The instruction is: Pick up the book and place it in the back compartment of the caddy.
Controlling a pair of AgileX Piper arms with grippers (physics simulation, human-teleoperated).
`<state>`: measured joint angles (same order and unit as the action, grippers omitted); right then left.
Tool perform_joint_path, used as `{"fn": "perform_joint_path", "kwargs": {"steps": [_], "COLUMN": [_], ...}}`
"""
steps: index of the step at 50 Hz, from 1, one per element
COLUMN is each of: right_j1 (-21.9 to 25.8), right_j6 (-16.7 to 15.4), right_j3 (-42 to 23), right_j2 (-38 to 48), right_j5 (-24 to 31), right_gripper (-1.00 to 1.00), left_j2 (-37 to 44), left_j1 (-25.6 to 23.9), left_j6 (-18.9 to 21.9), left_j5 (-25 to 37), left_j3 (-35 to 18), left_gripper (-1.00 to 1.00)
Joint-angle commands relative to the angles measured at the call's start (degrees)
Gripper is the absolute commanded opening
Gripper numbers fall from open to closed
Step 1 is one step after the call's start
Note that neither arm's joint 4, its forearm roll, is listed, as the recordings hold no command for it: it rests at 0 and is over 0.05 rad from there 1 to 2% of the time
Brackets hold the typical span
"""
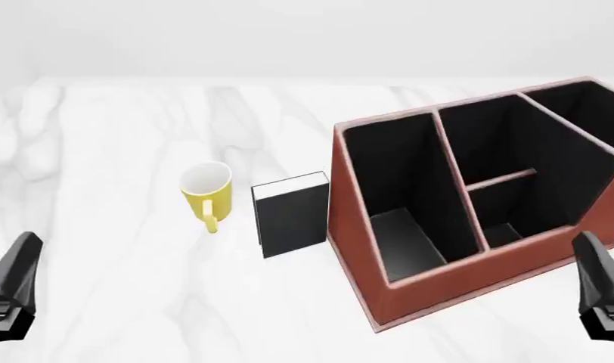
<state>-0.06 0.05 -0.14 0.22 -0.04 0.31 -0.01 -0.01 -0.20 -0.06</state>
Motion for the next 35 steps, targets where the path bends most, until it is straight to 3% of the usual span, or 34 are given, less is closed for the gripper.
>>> {"fn": "perform_joint_path", "kwargs": {"steps": [1,7,10,14,16,19,21,25,35], "right_j1": [-0.1,-0.07,-0.12,-0.08,-0.1,-0.16,-0.05,0.1,0.16], "right_j6": [0.1,0.36,0.47,0.34,0.44,0.84,0.78,0.82,0.94], "right_j3": [-0.99,-1.07,-1.01,-0.87,-0.97,-1.19,-1.18,-1.15,-0.97], "right_j2": [1.03,0.84,1.09,1.04,1.27,0.9,0.66,0.94,1.63], "right_j5": [0.01,0.3,0.01,-0.09,-0.14,0.44,0.59,0.34,-0.36], "right_gripper": [1.0,1.0,1.0,1.0,1.0,1.0,1.0,1.0,1.0], "left_j2": [0.3,0.11,-0.02,-0.21,-0.2,-0.15,2.97,11.31,25.22], "left_j1": [0.65,0.85,1.5,2.64,1.7,1.9,-0.79,-3.18,-9.07], "left_j6": [0.02,0.53,-1.9,-0.44,-4.79,-5.51,-6.25,-2.72,1.29], "left_j5": [-0.38,-0.18,0.76,2.5,4.78,6.95,7.98,6.35,5.72], "left_j3": [-0.15,-0.22,-0.94,-3.65,-5.92,-10.68,-13.98,-20.2,-31.13], "left_gripper": [1.0,1.0,1.0,1.0,1.0,1.0,1.0,1.0,1.0]}}
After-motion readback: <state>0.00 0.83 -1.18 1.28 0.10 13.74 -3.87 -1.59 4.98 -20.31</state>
